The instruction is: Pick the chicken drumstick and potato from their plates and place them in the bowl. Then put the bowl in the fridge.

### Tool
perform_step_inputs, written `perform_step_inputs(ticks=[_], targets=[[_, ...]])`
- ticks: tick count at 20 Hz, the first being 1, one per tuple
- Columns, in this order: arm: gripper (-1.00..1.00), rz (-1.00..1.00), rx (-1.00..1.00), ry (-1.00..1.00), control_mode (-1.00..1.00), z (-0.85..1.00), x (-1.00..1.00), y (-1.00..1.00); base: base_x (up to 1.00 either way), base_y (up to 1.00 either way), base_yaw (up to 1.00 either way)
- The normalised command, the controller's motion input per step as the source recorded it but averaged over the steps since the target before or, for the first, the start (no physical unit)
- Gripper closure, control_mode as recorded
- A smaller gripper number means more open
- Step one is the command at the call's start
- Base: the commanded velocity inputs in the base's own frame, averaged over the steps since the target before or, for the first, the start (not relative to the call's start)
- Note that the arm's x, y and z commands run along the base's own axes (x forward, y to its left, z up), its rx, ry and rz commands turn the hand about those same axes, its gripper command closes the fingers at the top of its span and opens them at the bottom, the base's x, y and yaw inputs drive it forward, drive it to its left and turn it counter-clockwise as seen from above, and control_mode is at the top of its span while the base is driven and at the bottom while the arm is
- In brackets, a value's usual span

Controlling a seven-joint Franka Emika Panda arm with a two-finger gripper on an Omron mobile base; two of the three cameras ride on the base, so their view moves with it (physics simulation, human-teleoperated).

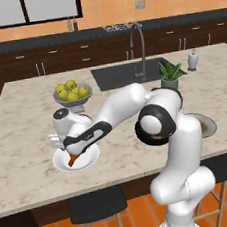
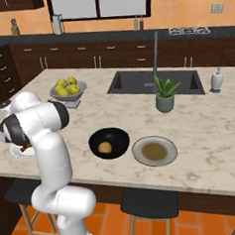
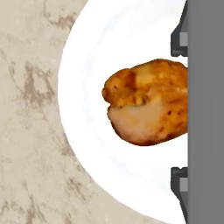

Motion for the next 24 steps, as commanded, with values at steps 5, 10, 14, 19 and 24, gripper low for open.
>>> perform_step_inputs(ticks=[5, 10, 14, 19, 24], targets=[[-1.0, 0.0, 0.0, 0.0, -1.0, -0.26, 0.08, 0.0, 0.0, 0.0, 0.0], [-1.0, 0.0, 0.0, 0.0, -1.0, -0.35, 0.12, -0.08, 0.0, 0.0, 0.0], [-1.0, 0.0, 0.0, 0.0, -1.0, -0.38, -0.04, -0.31, 0.0, 0.0, 0.0], [-1.0, 0.0, 0.0, 0.0, -1.0, -0.11, -0.18, -0.33, 0.0, 0.0, 0.0], [1.0, 0.01, 0.0, 0.0, -1.0, -0.43, 0.18, -0.02, 0.0, 0.0, 0.0]])
